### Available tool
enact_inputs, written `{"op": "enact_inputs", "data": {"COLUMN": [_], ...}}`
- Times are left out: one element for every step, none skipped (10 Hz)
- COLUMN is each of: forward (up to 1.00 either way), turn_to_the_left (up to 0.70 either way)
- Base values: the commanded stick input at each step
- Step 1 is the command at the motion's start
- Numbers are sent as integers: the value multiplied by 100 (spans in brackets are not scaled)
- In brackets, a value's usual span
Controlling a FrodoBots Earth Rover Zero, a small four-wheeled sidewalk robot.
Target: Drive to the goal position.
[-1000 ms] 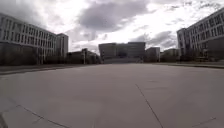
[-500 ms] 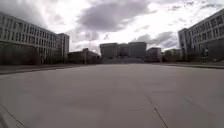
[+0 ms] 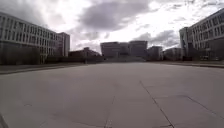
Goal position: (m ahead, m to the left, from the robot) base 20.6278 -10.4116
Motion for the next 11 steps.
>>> {"op": "enact_inputs", "data": {"forward": [70, 70, 70, 70, 70, 70, 70, 70, 70, 70, 70], "turn_to_the_left": [1, 1, 1, 1, 1, 1, 1, 1, 1, 1, 1]}}
